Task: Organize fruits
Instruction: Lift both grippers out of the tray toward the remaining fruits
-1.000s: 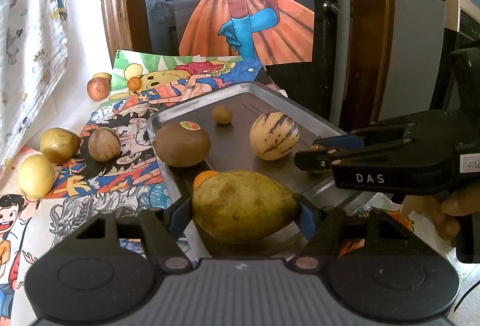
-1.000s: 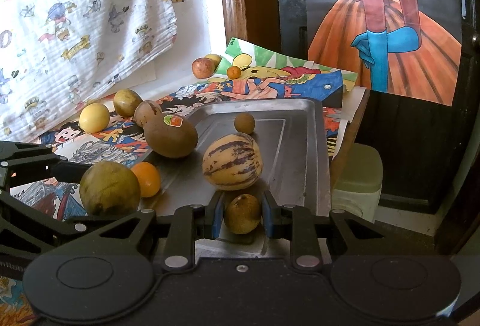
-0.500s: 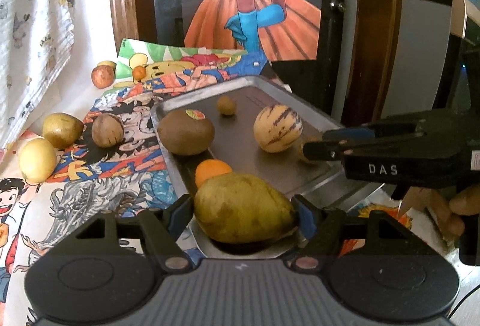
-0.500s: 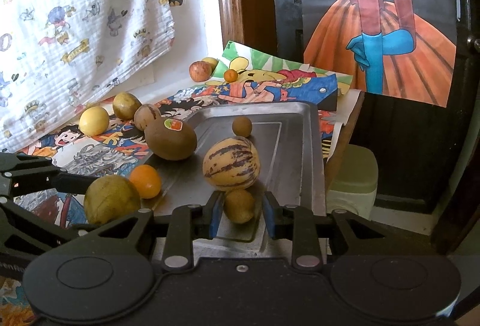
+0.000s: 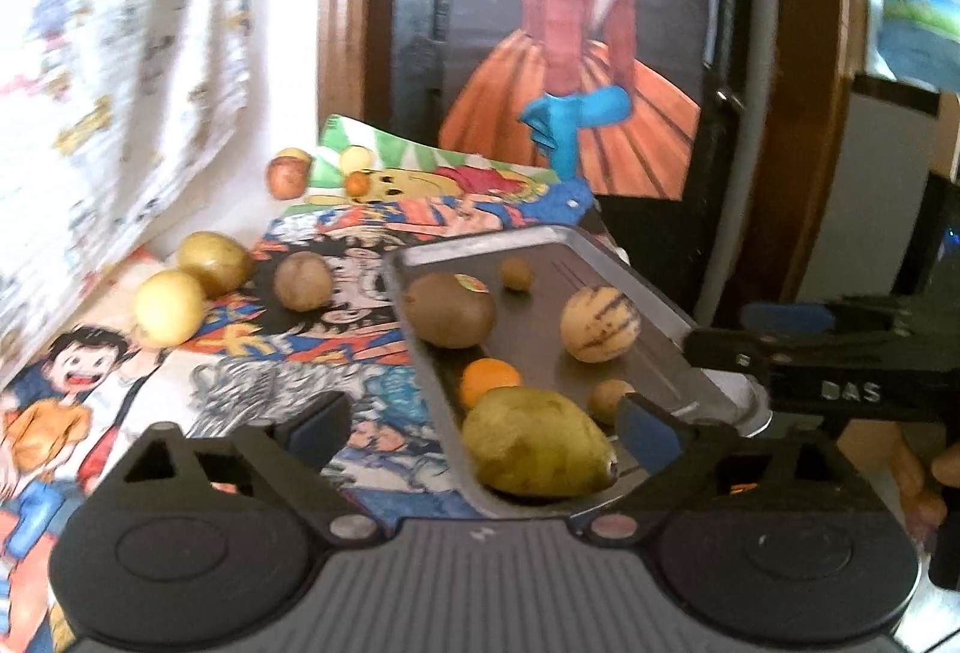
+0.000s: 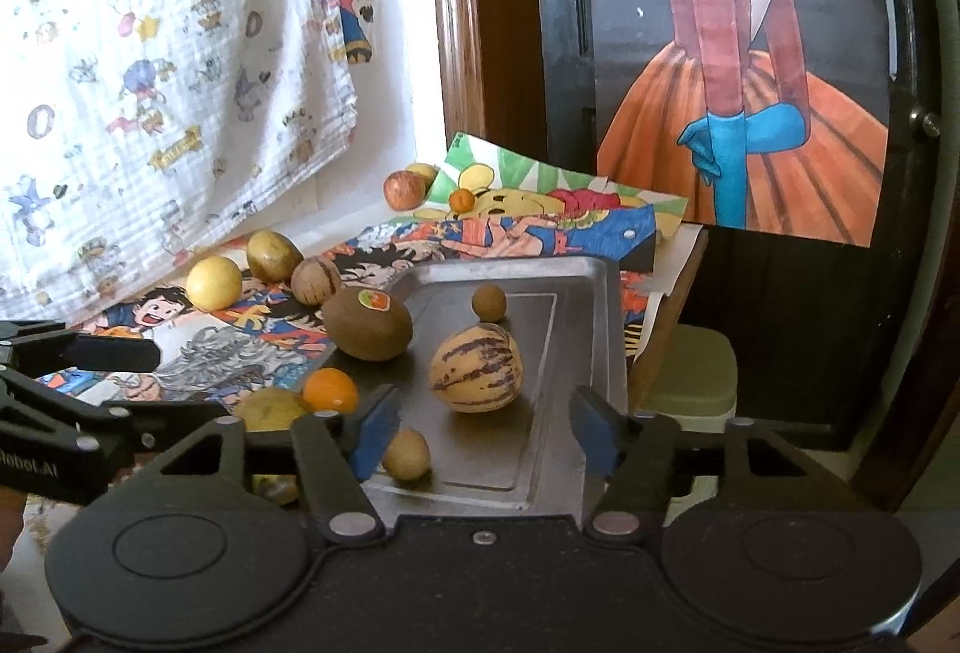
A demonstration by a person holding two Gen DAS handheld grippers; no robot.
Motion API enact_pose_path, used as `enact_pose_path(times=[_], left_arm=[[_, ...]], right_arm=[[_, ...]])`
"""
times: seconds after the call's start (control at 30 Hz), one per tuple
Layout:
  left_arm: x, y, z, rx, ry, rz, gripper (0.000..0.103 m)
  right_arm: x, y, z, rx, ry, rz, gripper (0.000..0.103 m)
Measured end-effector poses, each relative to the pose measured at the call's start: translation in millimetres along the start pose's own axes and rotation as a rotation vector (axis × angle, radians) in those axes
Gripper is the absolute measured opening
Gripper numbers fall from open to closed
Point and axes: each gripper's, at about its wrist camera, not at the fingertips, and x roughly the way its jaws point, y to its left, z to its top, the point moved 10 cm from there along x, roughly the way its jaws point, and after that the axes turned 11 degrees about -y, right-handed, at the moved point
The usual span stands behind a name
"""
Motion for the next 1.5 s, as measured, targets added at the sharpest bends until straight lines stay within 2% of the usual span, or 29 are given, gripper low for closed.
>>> enact_pose_path(times=[0.1,0.17,0.27,0.4,0.57,0.87,1.03,1.2,1.37,1.5], left_arm=[[-16.3,9.6,1.7,-0.050,-0.020,0.024,0.102],[-27.2,16.8,2.9,-0.077,-0.032,0.050,0.102],[-45.1,29.5,2.1,-0.121,-0.034,0.102,0.102],[-69.3,50.2,-3.5,-0.203,-0.029,0.158,0.103],[-93.1,76.3,-13.4,-0.288,-0.013,0.214,0.103],[-134.4,108.8,-13.4,-0.293,-0.033,0.308,0.103],[-146.5,125.9,-8.1,-0.284,-0.036,0.339,0.103],[-151.7,144.9,7.7,-0.264,-0.047,0.371,0.103],[-157.4,164.3,43.8,-0.234,-0.090,0.408,0.103],[-155.8,179.5,73.3,-0.221,-0.120,0.436,0.103]], right_arm=[[-16.0,5.0,4.9,-0.001,-0.016,0.001,0.081],[-27.2,9.5,8.0,0.001,-0.025,0.002,0.083],[-46.6,17.7,11.6,0.010,-0.035,0.007,0.094],[-73.2,30.1,14.5,0.009,-0.046,0.023,0.101],[-101.2,46.4,13.6,0.032,-0.029,0.056,0.102],[-124.3,95.6,33.2,0.087,0.003,0.185,0.102],[-118.6,131.0,50.9,0.113,0.043,0.284,0.102],[-97.2,164.6,78.6,0.193,0.111,0.377,0.102],[-67.0,196.6,140.2,0.293,0.135,0.463,0.102],[-30.4,210.3,198.7,0.363,0.139,0.490,0.102]])
